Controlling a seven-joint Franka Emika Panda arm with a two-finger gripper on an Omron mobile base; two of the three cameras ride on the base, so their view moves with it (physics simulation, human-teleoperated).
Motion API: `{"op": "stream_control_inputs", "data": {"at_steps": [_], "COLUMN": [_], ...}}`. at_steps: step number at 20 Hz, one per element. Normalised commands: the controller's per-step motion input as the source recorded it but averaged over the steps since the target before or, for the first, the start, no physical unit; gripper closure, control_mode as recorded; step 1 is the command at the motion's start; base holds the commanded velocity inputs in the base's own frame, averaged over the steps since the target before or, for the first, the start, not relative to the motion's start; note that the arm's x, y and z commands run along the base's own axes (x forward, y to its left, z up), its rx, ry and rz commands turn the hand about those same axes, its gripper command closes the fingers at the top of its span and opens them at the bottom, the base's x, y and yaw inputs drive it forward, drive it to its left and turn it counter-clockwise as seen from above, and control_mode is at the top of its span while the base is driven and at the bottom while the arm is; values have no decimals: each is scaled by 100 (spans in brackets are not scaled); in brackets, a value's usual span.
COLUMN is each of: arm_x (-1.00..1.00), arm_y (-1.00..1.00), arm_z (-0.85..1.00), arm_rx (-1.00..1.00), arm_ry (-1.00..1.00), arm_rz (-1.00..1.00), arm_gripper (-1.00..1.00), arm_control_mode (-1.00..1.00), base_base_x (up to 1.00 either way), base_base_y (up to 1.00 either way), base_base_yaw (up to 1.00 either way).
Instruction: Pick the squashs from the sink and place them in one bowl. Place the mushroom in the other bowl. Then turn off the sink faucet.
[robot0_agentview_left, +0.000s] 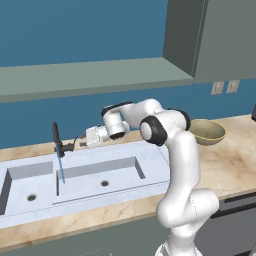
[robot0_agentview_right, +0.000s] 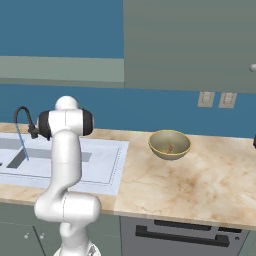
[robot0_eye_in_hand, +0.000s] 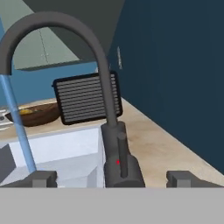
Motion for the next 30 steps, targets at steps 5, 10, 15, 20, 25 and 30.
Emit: {"op": "stream_control_inputs", "data": {"at_steps": [5,10,15,20,25,30], "arm_x": [28,46,43,45,29,24], "arm_y": [17,31,28,38,85,100], "arm_z": [-10,-8,-9,-17,-29,-82], "arm_rx": [0,0,0,0,-12,-43], "arm_ry": [8,11,9,10,14,15], "arm_rz": [0,0,0,0,0,-6], "arm_gripper": [-100,-100,-100,-100,-100,-100], "arm_control_mode": [-100,-100,-100,-100,-100,-100], "base_base_x": [0,0,0,0,0,0], "base_base_y": [0,0,0,0,0,0], "base_base_yaw": [0,0,0,0,0,0]}}
